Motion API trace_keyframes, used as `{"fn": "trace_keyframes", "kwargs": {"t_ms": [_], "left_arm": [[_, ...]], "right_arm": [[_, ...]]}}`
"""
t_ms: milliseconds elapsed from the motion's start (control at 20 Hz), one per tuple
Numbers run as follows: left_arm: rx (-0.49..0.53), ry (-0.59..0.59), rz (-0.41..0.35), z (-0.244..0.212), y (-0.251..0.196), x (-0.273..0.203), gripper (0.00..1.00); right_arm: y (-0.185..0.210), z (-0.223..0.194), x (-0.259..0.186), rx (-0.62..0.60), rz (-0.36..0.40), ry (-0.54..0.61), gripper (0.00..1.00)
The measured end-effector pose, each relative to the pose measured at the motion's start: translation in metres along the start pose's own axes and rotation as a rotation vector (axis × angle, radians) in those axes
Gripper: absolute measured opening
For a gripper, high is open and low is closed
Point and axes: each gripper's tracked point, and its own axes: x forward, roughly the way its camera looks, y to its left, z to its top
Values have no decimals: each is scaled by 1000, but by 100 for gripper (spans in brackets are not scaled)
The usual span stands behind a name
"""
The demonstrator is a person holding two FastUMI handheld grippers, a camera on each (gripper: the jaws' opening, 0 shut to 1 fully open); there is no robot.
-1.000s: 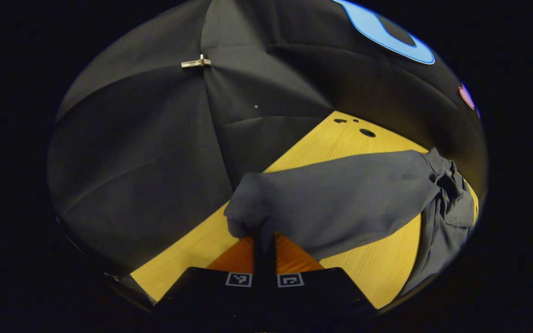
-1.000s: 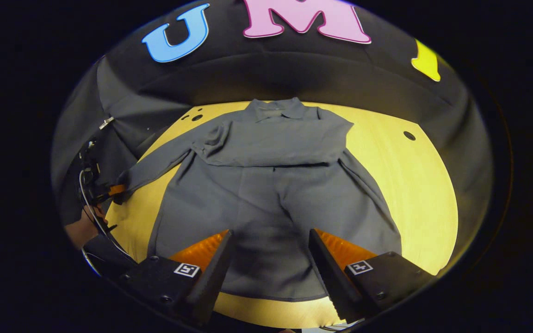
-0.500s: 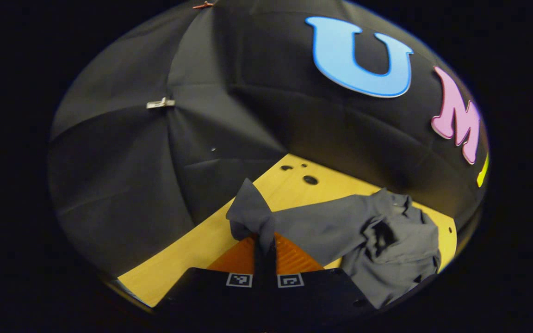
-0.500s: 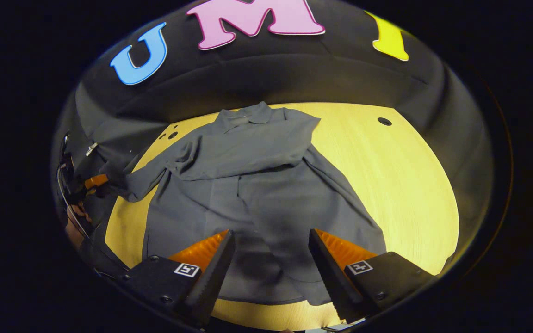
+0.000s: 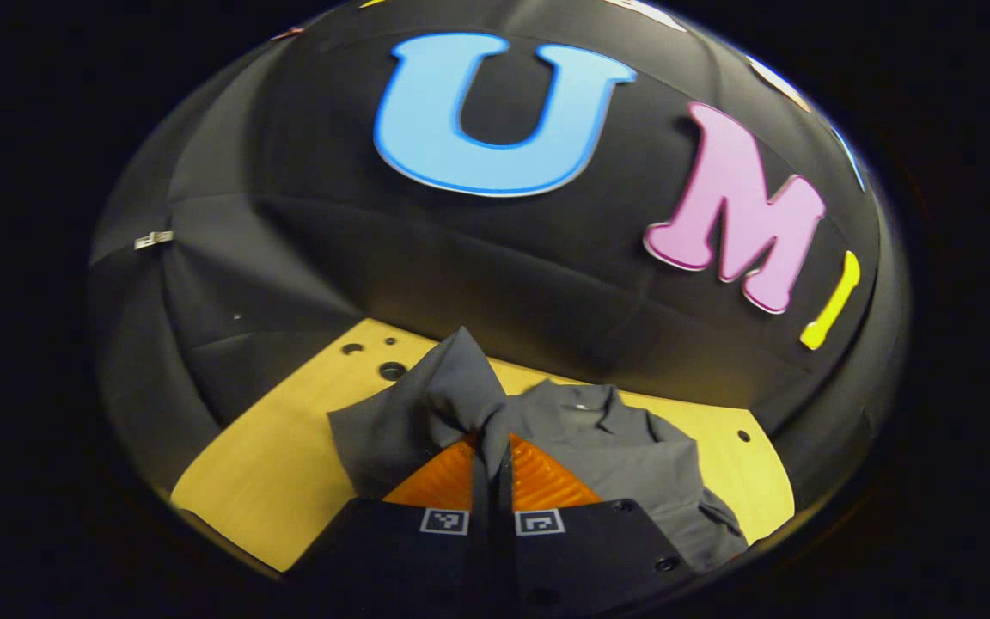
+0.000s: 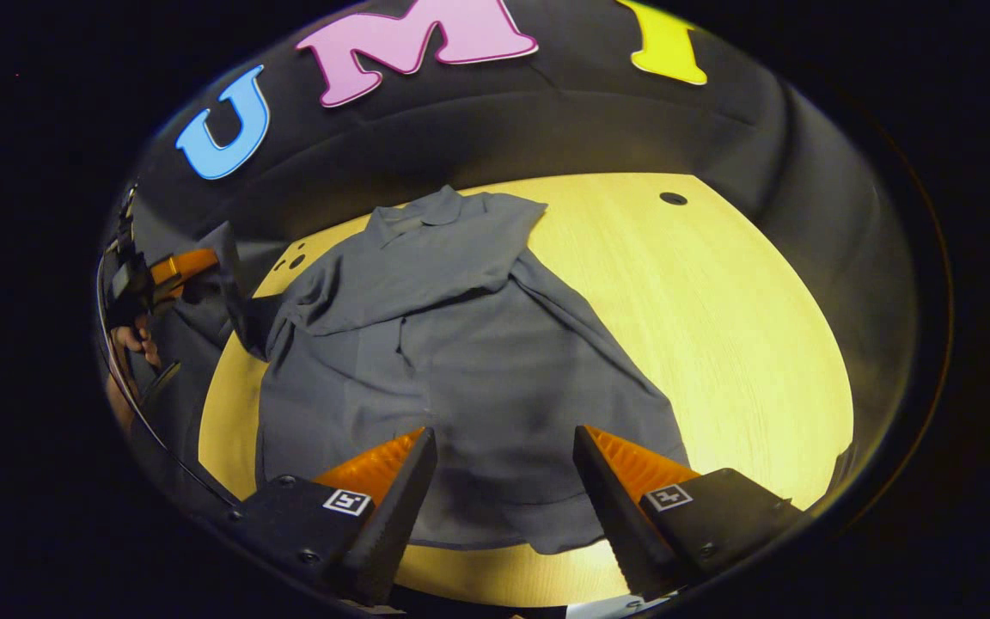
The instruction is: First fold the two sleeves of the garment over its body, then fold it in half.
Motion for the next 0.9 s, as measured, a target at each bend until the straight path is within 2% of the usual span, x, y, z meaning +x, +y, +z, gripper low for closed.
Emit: {"fn": "trace_keyframes", "kwargs": {"t_ms": [350, 900], "left_arm": [[28, 63, -176, -26, -123, 40, 5], [31, 195, -330, -87, -252, 89, 5]], "right_arm": [[-43, -4, -3, 50, -35, 30, 99], [-101, -11, 15, 90, -67, 91, 99]]}}
